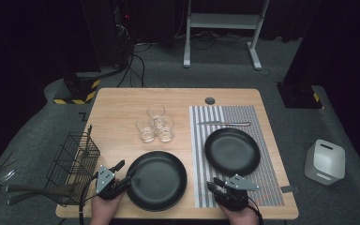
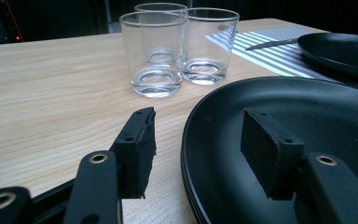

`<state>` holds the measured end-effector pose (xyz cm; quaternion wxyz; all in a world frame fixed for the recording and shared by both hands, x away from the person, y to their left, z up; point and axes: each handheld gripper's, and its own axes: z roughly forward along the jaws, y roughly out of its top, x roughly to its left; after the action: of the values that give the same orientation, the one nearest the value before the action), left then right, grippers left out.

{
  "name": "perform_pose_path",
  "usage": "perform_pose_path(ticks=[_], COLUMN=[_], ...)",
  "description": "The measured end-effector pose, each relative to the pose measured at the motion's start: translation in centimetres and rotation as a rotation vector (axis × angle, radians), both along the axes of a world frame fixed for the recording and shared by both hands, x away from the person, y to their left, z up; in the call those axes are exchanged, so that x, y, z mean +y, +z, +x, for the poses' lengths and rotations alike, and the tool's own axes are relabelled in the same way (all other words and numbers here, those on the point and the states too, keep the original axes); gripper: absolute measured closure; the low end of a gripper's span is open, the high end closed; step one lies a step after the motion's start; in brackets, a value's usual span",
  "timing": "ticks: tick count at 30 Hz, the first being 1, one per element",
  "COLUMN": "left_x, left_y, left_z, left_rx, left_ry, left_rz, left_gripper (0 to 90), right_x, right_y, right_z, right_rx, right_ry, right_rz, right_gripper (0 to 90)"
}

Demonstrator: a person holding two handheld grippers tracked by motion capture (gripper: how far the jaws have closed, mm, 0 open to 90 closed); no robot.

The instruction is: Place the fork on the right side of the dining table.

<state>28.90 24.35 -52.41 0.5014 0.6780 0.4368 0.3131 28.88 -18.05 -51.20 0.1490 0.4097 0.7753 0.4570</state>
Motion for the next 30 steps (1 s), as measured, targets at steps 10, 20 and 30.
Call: perform_pose_path(ticks=[10, 20, 30], left_x=[0.0, 0.0, 0.0], left_y=[0.0, 0.0, 0.0], left_z=[0.0, 0.0, 0.0], left_rx=[-0.002, 0.000, -0.002], left_ry=[0.000, 0.003, 0.002], left_rz=[0.003, 0.001, 0.002], left_gripper=[45.1, 45.1, 45.1], right_x=[-7.6, -11.9, -12.1], right_y=[0.2, -1.4, -1.6], right_z=[-1.2, -2.9, -2.4], right_rx=[-0.010, 0.017, 0.010], right_ry=[-0.213, -0.350, -0.372], right_rz=[-0.068, -0.147, -0.173], right_gripper=[71.3, 76.6, 76.6])
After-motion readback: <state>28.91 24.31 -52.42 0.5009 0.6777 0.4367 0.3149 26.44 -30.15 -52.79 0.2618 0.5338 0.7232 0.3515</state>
